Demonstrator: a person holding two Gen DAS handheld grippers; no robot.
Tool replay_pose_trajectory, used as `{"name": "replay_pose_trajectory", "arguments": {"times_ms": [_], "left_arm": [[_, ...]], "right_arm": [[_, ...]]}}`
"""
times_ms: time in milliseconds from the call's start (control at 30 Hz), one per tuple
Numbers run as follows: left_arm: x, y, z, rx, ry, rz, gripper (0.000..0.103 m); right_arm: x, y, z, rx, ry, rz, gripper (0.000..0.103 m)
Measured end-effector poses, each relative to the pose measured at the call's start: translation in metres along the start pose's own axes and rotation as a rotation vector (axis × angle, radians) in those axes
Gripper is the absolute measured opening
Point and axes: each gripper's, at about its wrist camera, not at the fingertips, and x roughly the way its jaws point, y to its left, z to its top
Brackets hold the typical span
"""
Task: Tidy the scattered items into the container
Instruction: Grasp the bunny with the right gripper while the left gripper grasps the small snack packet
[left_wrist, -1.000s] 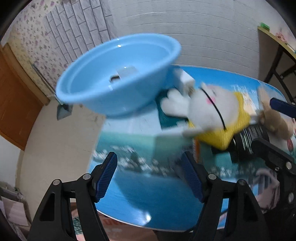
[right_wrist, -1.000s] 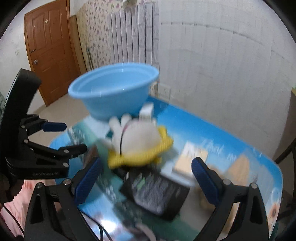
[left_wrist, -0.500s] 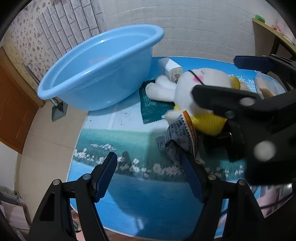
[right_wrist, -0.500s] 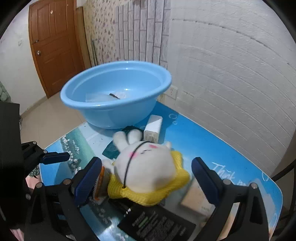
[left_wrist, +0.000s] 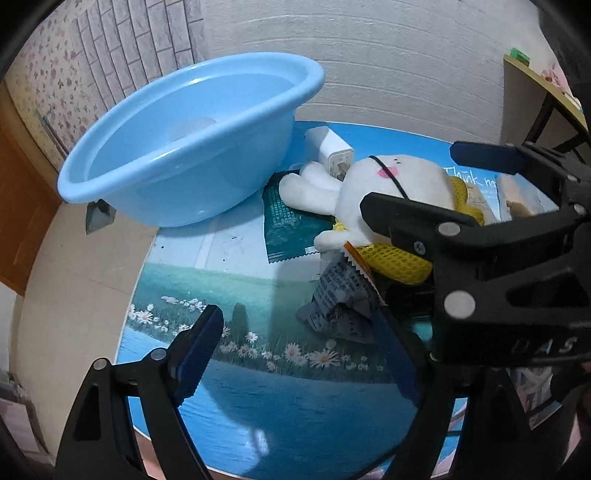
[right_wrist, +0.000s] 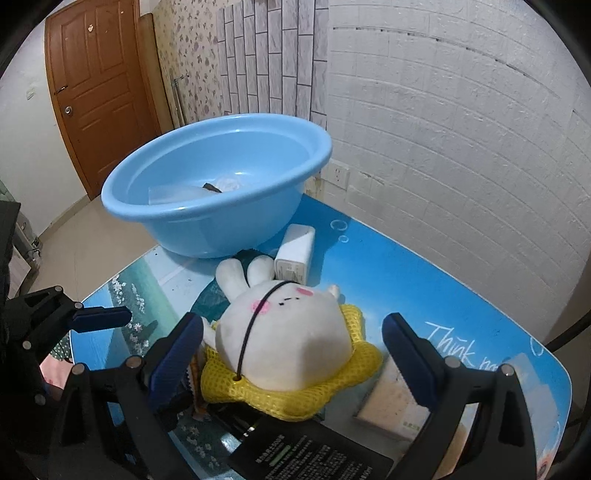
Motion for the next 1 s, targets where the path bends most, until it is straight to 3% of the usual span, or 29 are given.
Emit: {"name": "replay_pose_trajectory", "arguments": {"times_ms": [333,467,533,567,633,667,1000], "left_arm": [[0.02,0.006,0.007,0.039,0.039,-0.024,0.087],[0.017,0.004,0.006,0.047,0.019,-0.039,0.086],[0.014,0.003,0.005,0.056,0.008,-0.061,0.079],[0.011,0.001,0.005,0.064,0.003,-0.071,0.07],[0.005,-0.005,0.005,0.089,-0.006,-0.08,0.043],[0.002,-0.01,0.006,0.103,-0.004,-0.064,0.039],[-0.033,-0.012,-0.004,0.118,-0.003,-0.013,0.029]], "right_arm": [[0.013,-0.01,-0.003,0.04,0.054,0.007,0.098],[0.013,-0.014,-0.008,0.055,0.056,0.027,0.096],[0.012,-0.013,-0.007,0.051,0.06,0.037,0.088],[0.011,-0.012,-0.007,0.051,0.06,0.041,0.085],[0.006,-0.01,-0.005,0.043,0.055,0.039,0.074],[0.005,-0.008,-0.005,0.039,0.053,0.036,0.072],[-0.009,-0.005,-0.005,0.058,0.029,0.043,0.064]]}}
